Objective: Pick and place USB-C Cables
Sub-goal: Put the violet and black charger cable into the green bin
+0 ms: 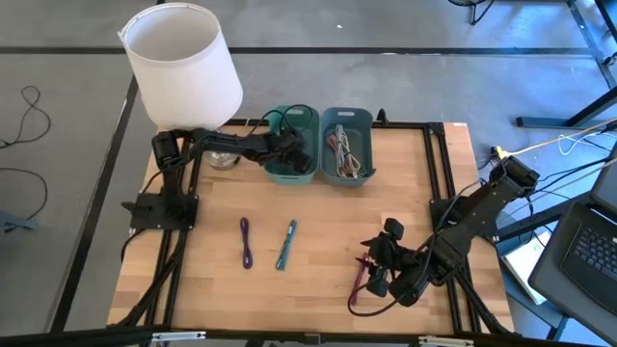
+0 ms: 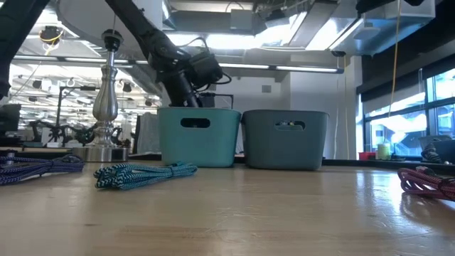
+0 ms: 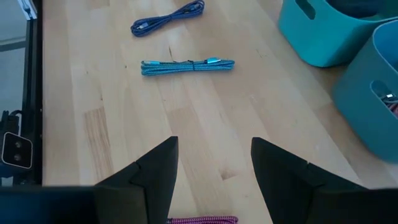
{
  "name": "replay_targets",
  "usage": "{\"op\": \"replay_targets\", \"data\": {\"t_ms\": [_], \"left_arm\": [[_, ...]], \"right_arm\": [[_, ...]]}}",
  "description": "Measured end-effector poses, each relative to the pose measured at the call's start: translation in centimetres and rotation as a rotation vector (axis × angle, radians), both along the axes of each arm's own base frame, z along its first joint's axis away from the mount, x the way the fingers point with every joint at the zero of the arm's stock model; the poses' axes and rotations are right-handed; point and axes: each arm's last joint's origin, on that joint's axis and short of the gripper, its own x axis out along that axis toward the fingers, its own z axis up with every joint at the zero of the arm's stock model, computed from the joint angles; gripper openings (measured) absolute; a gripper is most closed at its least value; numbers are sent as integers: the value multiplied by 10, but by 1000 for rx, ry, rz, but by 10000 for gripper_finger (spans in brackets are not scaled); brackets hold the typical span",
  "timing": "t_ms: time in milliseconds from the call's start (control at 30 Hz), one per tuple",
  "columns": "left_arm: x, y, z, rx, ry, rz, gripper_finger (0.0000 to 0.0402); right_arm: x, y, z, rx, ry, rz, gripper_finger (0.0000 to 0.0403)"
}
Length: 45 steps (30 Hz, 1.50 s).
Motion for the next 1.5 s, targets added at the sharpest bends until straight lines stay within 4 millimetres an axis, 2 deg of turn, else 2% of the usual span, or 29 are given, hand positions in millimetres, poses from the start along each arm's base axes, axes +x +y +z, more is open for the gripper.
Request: {"op": "replay_targets", "data": {"t_ms": [200, 333, 600, 733, 833, 933, 1033, 1133, 1233, 1367, 1500], "left_arm": [[1, -1, 1, 4, -11, -6, 165], [0, -4, 10, 5, -30, -11, 191], [0, -22, 63, 98, -202, -71, 190], [4, -42, 94, 177, -328, -170, 186], [9, -63, 120, 197, -489, -319, 185], [11, -95, 143, 145, -647, -565, 186], [8, -138, 158, 58, -725, -788, 186], [-1, -193, 161, -46, -707, -966, 186], [-16, -252, 155, -168, -624, -1077, 186], [-49, -325, 144, -272, -532, -1017, 186], [-94, -373, 130, -267, -471, -759, 187]], "right_arm": [[0, 0, 0, 11, 11, 7, 205], [0, 0, 0, 15, 14, 9, 205], [0, 0, 0, 13, 13, 9, 205], [0, 1, 0, 14, 10, 8, 205], [1, 1, 0, 22, 1, 8, 205], [1, 1, 0, 25, -1, 9, 205], [0, 2, 0, 38, 12, 18, 205], [-1, 4, 0, 44, 21, 30, 205], [-2, 4, 0, 42, 23, 35, 205], [-2, 4, 0, 26, 24, 46, 205], [-2, 4, 0, 19, 19, 43, 205]]}}
